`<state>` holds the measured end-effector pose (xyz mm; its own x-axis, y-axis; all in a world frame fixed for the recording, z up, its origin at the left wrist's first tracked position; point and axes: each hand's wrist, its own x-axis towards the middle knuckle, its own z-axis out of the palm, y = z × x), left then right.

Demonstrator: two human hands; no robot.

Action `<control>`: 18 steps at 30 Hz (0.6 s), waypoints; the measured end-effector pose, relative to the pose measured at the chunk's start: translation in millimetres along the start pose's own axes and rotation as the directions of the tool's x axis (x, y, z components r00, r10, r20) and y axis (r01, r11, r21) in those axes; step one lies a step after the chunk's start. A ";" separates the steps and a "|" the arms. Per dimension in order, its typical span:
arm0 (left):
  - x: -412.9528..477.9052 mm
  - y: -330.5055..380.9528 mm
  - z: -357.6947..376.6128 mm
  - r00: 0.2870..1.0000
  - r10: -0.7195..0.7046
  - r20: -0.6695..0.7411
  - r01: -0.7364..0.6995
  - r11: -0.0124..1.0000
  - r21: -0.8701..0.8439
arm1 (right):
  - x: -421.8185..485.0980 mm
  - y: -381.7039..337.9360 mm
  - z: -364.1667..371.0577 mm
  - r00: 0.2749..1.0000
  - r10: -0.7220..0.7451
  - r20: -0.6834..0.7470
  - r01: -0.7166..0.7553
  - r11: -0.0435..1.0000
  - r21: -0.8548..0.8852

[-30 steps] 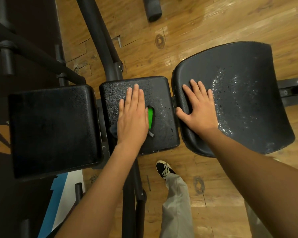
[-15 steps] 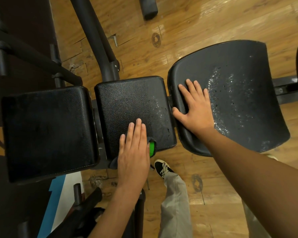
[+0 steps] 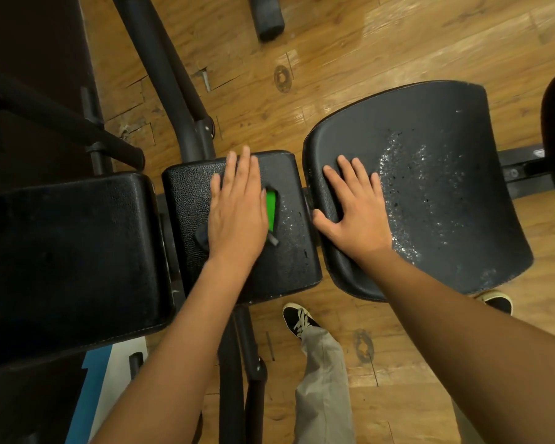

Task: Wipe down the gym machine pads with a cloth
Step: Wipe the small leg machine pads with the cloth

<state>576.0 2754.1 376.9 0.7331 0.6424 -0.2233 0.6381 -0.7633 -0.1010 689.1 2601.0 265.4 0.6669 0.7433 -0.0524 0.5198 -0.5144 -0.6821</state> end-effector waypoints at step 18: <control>-43.8 10.6 7.6 0.990 -0.135 -0.048 0.133 0.990 -0.037 | 0.1 -0.6 -1.8 1.000 0.007 0.013 -0.007 1.000 0.002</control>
<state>548.9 2717.4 378.3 0.6506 0.7422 -0.1607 0.7384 -0.6677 -0.0942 689.8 2600.6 267.2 0.6635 0.7453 -0.0660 0.5143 -0.5184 -0.6832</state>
